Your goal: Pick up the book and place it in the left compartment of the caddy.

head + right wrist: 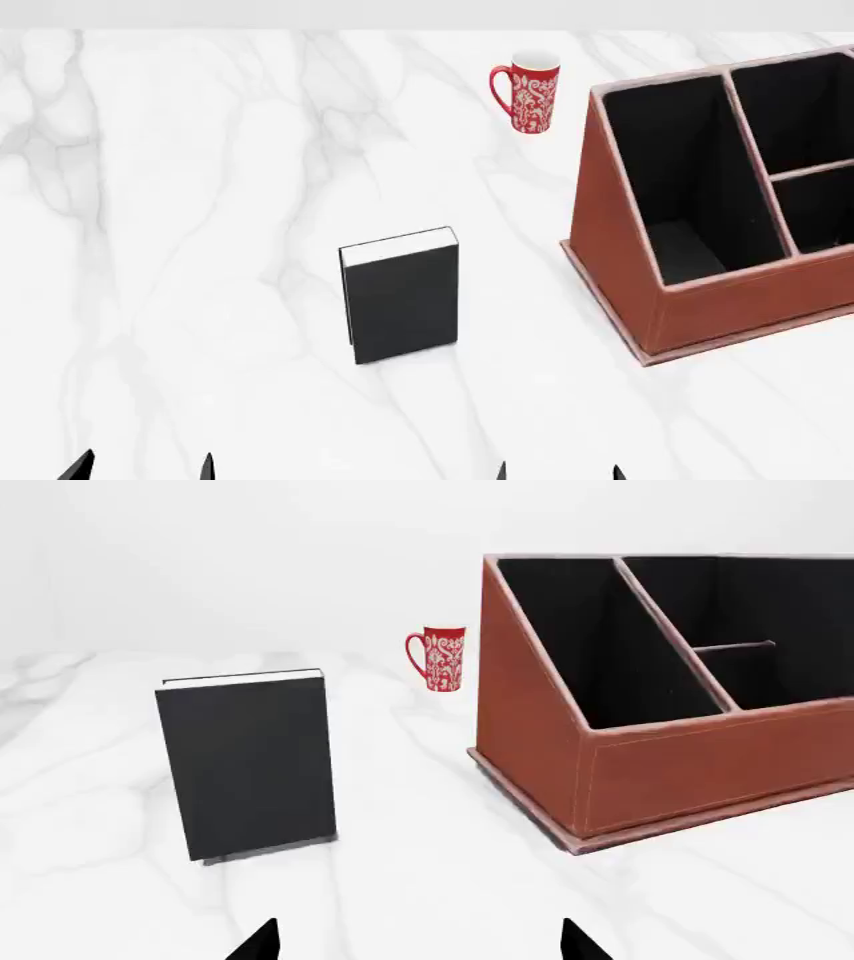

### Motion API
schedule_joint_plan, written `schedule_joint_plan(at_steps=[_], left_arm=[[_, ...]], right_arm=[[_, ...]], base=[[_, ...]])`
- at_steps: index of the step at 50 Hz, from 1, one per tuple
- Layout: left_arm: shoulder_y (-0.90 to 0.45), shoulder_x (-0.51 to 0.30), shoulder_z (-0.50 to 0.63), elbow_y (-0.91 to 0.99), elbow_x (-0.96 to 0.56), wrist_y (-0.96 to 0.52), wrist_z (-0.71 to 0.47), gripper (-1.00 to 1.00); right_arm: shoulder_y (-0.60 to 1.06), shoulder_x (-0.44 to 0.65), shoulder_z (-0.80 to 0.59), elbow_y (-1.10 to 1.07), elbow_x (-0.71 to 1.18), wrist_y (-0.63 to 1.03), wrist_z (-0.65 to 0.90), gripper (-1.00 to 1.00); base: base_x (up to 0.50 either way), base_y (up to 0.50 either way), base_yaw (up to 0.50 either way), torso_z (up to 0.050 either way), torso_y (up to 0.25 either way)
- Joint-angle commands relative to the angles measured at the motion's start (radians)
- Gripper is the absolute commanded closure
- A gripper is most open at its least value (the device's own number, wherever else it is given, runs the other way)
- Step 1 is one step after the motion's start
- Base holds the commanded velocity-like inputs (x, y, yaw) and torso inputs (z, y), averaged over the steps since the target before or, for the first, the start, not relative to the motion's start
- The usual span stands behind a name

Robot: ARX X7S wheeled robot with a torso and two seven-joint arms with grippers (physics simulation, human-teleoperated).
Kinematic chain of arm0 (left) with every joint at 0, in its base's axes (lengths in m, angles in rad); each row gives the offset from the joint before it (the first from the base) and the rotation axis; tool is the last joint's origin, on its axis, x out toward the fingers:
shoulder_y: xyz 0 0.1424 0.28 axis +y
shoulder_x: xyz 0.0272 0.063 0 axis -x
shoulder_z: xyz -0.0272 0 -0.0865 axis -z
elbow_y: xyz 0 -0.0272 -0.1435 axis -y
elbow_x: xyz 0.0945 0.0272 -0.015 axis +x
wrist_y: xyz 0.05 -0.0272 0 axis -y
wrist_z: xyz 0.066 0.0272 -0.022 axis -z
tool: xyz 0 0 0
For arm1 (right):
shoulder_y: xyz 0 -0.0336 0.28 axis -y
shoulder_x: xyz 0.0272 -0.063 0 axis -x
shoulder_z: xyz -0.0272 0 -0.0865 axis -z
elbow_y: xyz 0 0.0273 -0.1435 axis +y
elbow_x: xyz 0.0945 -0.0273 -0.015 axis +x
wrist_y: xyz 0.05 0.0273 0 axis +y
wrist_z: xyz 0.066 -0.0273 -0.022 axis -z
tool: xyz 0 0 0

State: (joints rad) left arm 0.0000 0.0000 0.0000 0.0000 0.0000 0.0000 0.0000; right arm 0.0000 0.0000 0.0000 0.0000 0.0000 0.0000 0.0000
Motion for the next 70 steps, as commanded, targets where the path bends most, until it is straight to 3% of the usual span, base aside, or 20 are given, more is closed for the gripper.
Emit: schedule_joint_plan(at_steps=[1,10,19,38,46,50,56,58,70], left_arm=[[-0.001,-0.018,0.021,-0.003,-0.018,0.003,-0.02,-1.0],[0.053,-0.062,0.05,0.243,-0.041,-0.163,-0.038,-1.0],[0.11,-0.103,0.027,0.597,-0.062,-0.428,-0.067,-1.0],[0.157,-0.153,-0.041,0.95,-0.152,-0.681,-0.087,-1.0],[0.16,-0.158,-0.092,1.015,-0.206,-0.718,-0.089,-1.0],[0.161,-0.159,-0.115,1.039,-0.233,-0.73,-0.097,-1.0],[0.168,-0.188,-0.114,1.044,-0.272,-0.713,-0.133,-1.0],[0.171,-0.198,-0.112,1.043,-0.284,-0.705,-0.145,-1.0],[0.182,-0.249,-0.087,1.039,-0.329,-0.673,-0.206,-1.0]], right_arm=[[0.002,0.019,-0.024,0.006,0.019,-0.005,0.024,-1.0],[-0.029,0.047,-0.058,-0.154,0.026,0.113,0.071,-1.0],[-0.092,0.087,-0.094,-0.498,0.016,0.325,0.095,-1.0],[-0.11,0.121,-0.118,-0.892,0.038,0.705,0.135,-1.0],[-0.111,0.131,-0.129,-1.026,0.055,0.818,0.138,-1.0],[-0.113,0.151,-0.116,-1.047,0.107,0.817,0.168,-1.0],[-0.102,0.307,-0.167,-1.046,0.284,0.763,0.358,-1.0],[-0.12,0.33,-0.139,-1.045,0.369,0.708,0.351,-1.0],[-0.11,0.396,-0.17,-1.04,0.408,0.674,0.444,-1.0]], base=[[0.0,0.0,0.0,0.0,0.0],[0.0,0.0,0.0,0.0,0.0],[0.0,0.0,0.0,0.0,0.0],[0.0,0.0,0.0,0.0,0.0],[0.0,0.0,0.0,0.0,0.0],[0.0,0.0,0.0,0.0,0.0],[0.0,0.0,0.0,0.0,0.0],[0.03,0.0,0.0,0.0,0.0],[0.47,0.0,0.0,0.0,0.0]])
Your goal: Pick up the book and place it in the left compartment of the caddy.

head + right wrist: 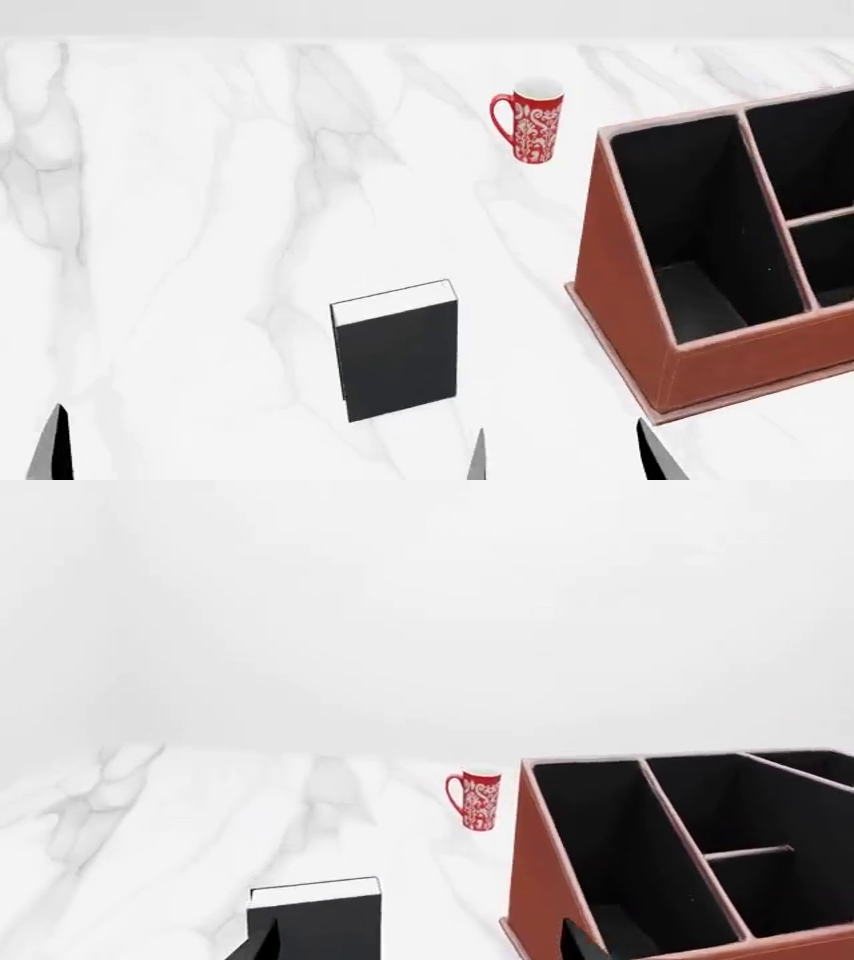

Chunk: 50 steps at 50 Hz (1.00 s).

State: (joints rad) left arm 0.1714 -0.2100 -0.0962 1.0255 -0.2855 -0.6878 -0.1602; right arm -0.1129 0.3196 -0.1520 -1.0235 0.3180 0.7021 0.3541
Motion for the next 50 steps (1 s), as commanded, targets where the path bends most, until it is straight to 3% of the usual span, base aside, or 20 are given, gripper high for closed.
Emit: schedule_joint_plan(at_steps=[1,22,27,33,50], left_arm=[[0.012,-0.041,0.013,0.011,-0.043,0.02,-0.048,-1.0],[0.014,-0.081,0.023,0.006,-0.085,0.04,-0.093,-1.0],[0.011,-0.089,0.022,0.004,-0.097,0.043,-0.104,-1.0],[0.02,-0.114,0.027,0.015,-0.128,0.057,-0.129,-1.0],[0.026,-0.181,0.041,0.014,-0.19,0.098,-0.205,-1.0]], right_arm=[[0.006,0.081,-0.022,-0.017,0.091,-0.025,0.096,-1.0],[0.017,0.117,-0.038,0.002,0.125,-0.053,0.145,-1.0],[0.037,0.109,-0.038,0.0,0.129,-0.031,0.179,-1.0],[0.007,0.135,-0.039,-0.012,0.18,-0.118,0.141,-1.0],[0.005,0.169,-0.07,-0.001,0.179,-0.171,0.168,-1.0]], base=[[0.5,0.0,0.0,0.0,0.0],[0.11,-0.45,0.0,0.0,0.0],[0.01,-0.04,0.0,0.0,0.0],[0.02,0.0,0.0,0.0,0.0],[0.5,0.0,0.0,0.0,0.001]])
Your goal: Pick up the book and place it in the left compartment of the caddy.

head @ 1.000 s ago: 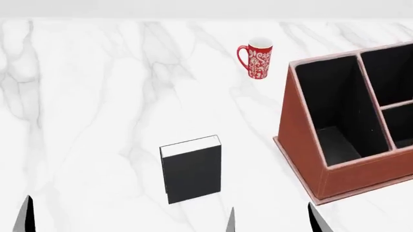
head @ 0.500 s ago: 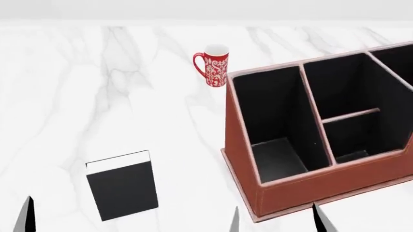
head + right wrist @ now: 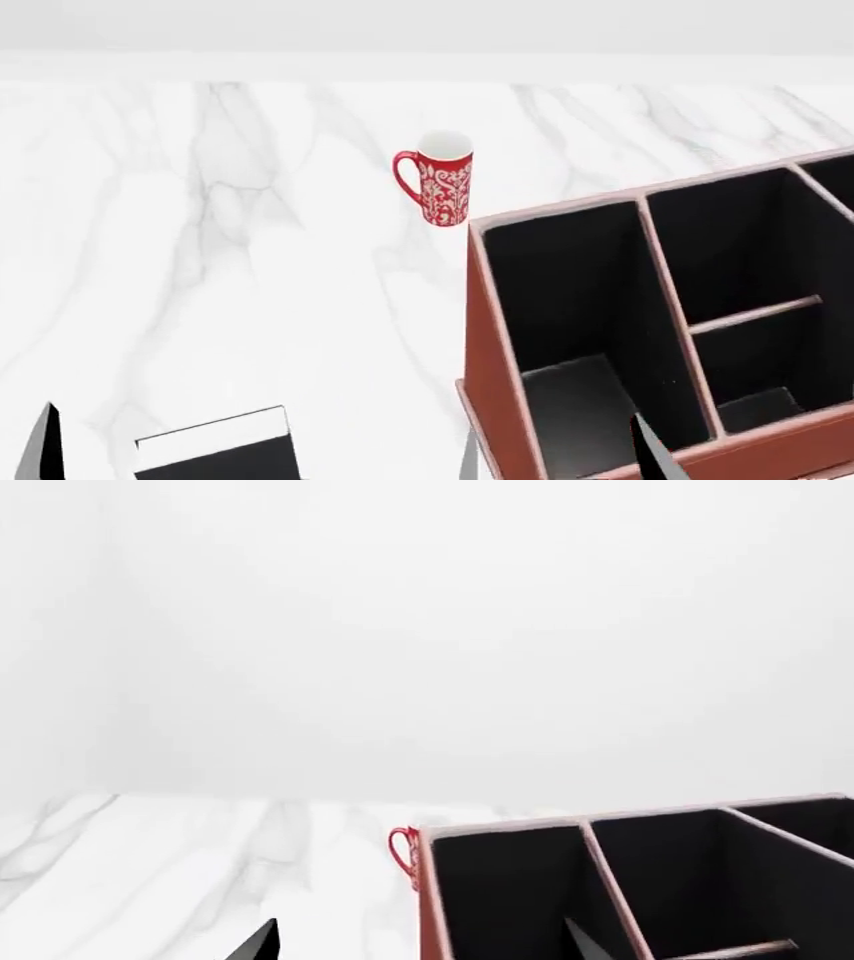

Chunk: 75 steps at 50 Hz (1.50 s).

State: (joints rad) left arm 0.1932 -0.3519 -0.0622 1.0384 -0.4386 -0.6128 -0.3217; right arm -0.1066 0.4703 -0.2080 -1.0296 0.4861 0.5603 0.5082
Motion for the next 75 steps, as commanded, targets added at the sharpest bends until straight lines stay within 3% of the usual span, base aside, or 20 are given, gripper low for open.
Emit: schedule_joint_plan(at_steps=[1,22,26,29,36,45,53,67,75], left_arm=[[0.004,-0.042,0.008,0.0,-0.04,0.026,-0.047,-1.0],[-0.003,-0.105,0.013,-0.004,-0.104,0.056,-0.119,-1.0],[-0.002,-0.122,0.012,-0.002,-0.118,0.063,-0.132,-1.0],[-0.006,-0.133,0.005,-0.005,-0.133,0.066,-0.142,-1.0],[-0.013,-0.157,-0.009,-0.009,-0.159,0.072,-0.163,-1.0],[-0.024,-0.194,-0.023,-0.016,-0.175,0.076,-0.171,-1.0],[-0.036,-0.222,-0.047,-0.026,-0.206,0.078,-0.176,-1.0],[-0.032,-0.251,-0.089,-0.045,-0.241,0.097,-0.179,-1.0],[-0.036,-0.27,-0.136,-0.059,-0.273,0.097,-0.193,-1.0]], right_arm=[[-0.001,0.02,-0.015,0.006,0.012,-0.031,0.015,-1.0],[0.055,0.02,0.009,0.007,0.11,0.064,0.113,-1.0],[0.147,0.051,0.013,-0.015,0.211,0.19,0.218,-1.0],[0.171,0.073,0.055,-0.01,0.319,0.147,0.197,-1.0],[0.339,0.123,0.081,-0.002,0.467,0.253,0.306,-1.0],[0.438,0.14,0.083,0.054,0.61,0.265,0.273,-1.0],[0.653,0.166,0.04,0.083,0.731,0.379,0.322,-1.0],[0.936,0.172,-0.054,0.18,0.833,0.483,0.175,-1.0],[1.094,0.16,-0.102,0.288,0.922,0.519,-0.039,-1.0]], base=[[0.5,0.0,0.0,0.0,0.0],[0.18,0.0,0.0,0.0,0.001],[0.0,0.0,0.0,0.0,0.0],[0.0,0.0,0.0,0.0,0.0],[0.0,0.0,0.0,0.0,0.0],[0.0,0.0,0.0,0.0,0.0],[0.0,0.0,0.0,0.0,0.0],[0.0,0.0,0.0,0.0,0.0],[0.0,0.0,0.0,0.0,0.0]])
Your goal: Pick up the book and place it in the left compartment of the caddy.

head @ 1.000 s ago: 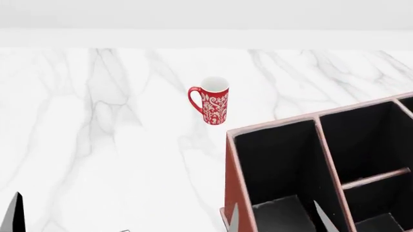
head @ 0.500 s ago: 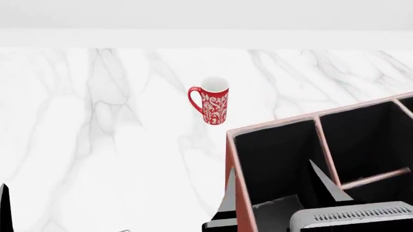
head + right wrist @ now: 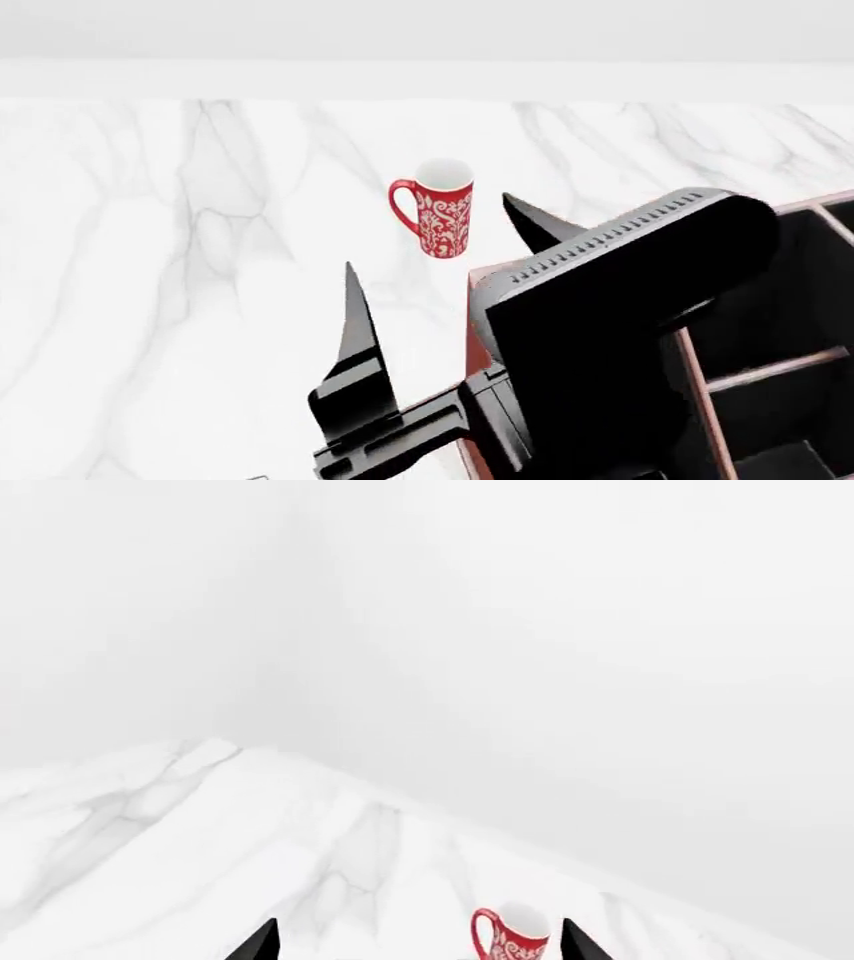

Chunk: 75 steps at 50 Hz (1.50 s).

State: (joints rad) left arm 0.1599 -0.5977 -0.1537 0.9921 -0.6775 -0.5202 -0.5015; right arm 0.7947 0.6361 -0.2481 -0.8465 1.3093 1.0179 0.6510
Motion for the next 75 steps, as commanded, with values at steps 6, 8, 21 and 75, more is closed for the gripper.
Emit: schedule_joint_plan(at_steps=[6,8,21,75], left_arm=[[-0.001,-0.032,-0.081,-0.021,-0.066,0.009,-0.022,-1.0],[-0.001,-0.034,-0.091,-0.025,-0.079,0.009,-0.025,-1.0],[0.007,-0.046,-0.122,-0.038,-0.09,0.019,-0.032,-1.0],[0.036,-0.056,-0.158,-0.069,-0.096,0.065,-0.028,-1.0]], right_arm=[[0.252,-0.024,-0.088,0.166,0.07,0.064,-0.275,-1.0],[0.279,-0.022,-0.111,0.188,0.074,0.089,-0.308,-1.0],[0.46,-0.05,-0.253,0.343,-0.029,0.176,-0.521,-1.0],[0.693,-0.146,-0.716,0.716,-0.358,0.036,-1.327,-1.0]], base=[[0.0,0.0,0.0,0.0,0.0],[0.0,0.0,0.0,0.0,0.0],[0.0,0.0,0.0,0.0,0.0],[0.0,0.0,0.0,0.0,0.0]])
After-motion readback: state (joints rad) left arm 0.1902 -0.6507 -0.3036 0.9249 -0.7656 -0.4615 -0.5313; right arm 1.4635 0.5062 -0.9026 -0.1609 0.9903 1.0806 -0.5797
